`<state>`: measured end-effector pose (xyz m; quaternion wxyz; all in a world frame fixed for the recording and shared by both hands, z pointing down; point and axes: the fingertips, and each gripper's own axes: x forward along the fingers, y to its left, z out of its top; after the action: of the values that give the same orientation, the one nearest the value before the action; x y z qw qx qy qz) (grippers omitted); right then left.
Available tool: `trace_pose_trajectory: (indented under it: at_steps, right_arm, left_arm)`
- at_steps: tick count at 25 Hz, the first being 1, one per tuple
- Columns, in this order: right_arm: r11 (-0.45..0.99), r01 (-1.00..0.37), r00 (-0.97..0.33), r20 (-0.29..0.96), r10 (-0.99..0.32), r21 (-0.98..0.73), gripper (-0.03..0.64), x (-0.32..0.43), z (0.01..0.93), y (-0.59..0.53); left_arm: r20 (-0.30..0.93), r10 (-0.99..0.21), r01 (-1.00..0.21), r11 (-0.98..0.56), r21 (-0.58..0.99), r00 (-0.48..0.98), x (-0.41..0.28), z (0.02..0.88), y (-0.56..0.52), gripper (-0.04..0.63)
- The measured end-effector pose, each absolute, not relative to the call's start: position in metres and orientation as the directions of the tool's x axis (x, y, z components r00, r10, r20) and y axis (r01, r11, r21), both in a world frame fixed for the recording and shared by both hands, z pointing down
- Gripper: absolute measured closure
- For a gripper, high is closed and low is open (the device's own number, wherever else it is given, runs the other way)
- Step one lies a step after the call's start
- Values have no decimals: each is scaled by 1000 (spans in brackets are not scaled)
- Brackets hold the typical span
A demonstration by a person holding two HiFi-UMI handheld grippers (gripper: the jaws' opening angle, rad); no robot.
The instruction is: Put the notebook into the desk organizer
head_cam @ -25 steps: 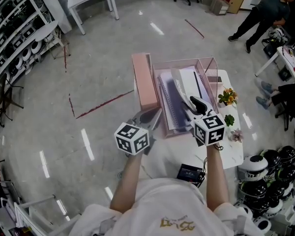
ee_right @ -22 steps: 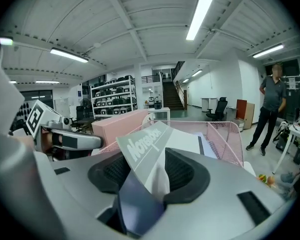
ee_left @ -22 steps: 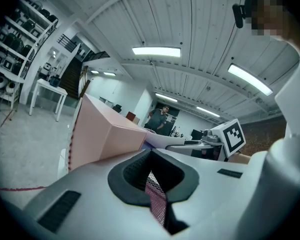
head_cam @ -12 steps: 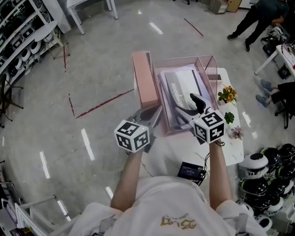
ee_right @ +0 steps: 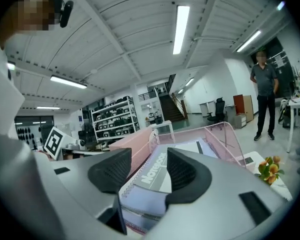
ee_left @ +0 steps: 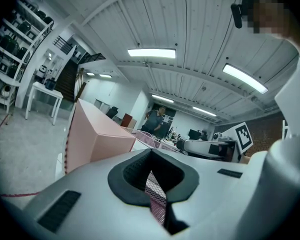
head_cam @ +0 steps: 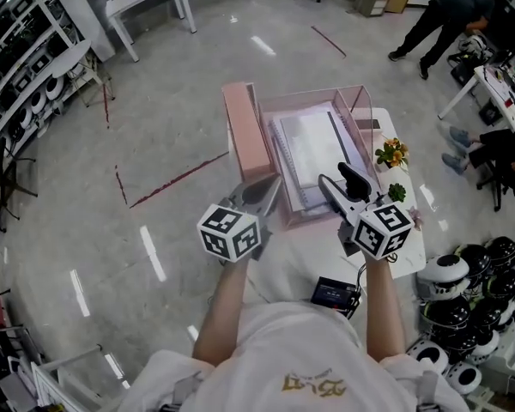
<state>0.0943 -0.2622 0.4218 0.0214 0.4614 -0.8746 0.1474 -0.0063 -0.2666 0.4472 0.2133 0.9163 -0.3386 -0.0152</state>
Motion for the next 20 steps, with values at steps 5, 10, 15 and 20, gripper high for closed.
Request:
trace_pose_trajectory:
  at_steps: [5, 10, 15, 20]
  right_arm:
    - [477, -830, -532, 152, -833, -290, 495, 105, 428, -242]
    - [405, -870, -473, 245, -846, -281, 606, 115, 448, -230]
    - [373, -888, -440, 263, -859, -269, 606, 121, 455, -226]
    - [362, -894, -428, 264, -865, -263, 606, 125, 454, -226]
  left_arm:
    - [107, -616, -605, -700, 379, 780, 2, 442, -262, 580]
    - [114, -601, -593, -709, 381, 791, 8, 443, -257, 580]
    - [122, -594, -590, -713, 379, 795, 12, 446, -255, 580]
    - [127, -592, -590, -714, 377, 796, 14, 447, -254, 580]
